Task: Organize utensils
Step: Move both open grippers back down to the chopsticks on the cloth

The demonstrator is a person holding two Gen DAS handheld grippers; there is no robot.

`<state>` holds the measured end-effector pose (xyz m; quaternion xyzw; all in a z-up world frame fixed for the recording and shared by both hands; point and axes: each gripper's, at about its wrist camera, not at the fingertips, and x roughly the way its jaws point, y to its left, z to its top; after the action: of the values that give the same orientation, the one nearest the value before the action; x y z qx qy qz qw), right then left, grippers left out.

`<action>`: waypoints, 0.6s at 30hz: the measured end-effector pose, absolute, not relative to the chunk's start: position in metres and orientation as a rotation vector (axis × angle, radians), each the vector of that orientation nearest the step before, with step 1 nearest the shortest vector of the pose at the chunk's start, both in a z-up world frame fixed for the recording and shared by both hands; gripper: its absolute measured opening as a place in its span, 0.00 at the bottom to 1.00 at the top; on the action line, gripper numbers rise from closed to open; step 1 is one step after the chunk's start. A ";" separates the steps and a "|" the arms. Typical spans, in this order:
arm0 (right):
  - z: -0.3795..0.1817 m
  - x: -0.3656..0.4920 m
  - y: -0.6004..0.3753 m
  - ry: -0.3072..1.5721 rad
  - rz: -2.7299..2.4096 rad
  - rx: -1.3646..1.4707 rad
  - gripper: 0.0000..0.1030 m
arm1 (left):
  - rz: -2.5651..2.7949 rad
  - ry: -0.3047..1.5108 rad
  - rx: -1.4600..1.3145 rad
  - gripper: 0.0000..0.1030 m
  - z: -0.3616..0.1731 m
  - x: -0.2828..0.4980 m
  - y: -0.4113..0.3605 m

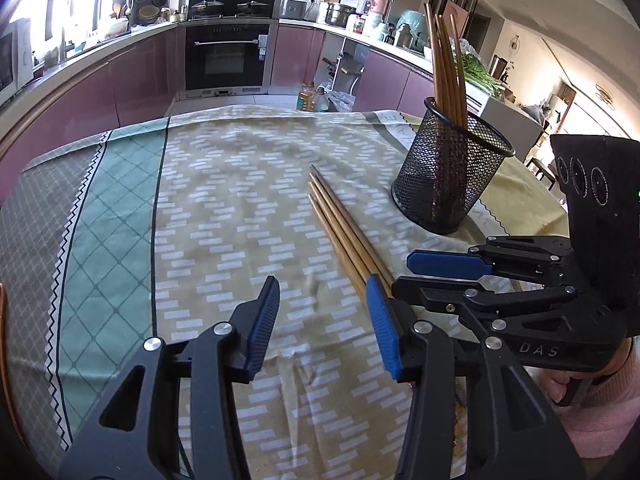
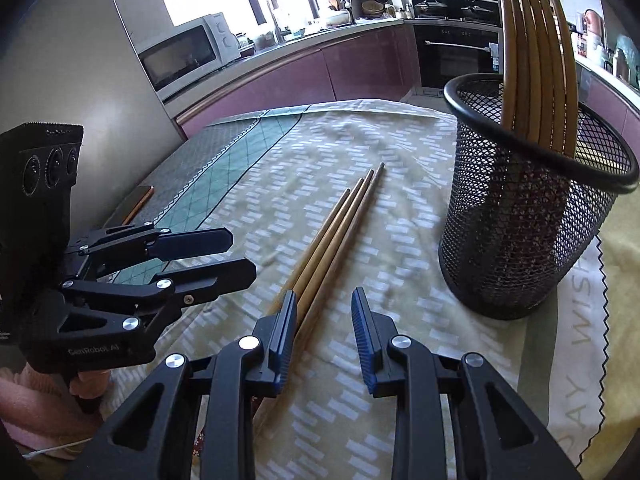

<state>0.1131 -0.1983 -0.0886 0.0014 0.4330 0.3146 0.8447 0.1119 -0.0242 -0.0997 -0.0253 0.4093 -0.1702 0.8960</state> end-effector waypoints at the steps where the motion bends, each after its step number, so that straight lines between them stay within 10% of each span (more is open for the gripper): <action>1: -0.089 0.114 -0.197 0.917 0.660 0.001 0.26 | -0.354 0.851 -0.053 0.43 -0.100 0.112 -0.025; 18: -0.093 0.117 -0.205 0.937 0.629 0.022 0.23 | -0.378 0.887 -0.027 0.43 -0.110 0.121 -0.038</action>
<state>0.1175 -0.2055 -0.0926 0.0104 0.4440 0.2981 0.8449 0.1208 -0.0384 -0.1099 -0.0128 0.4264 -0.1815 0.8860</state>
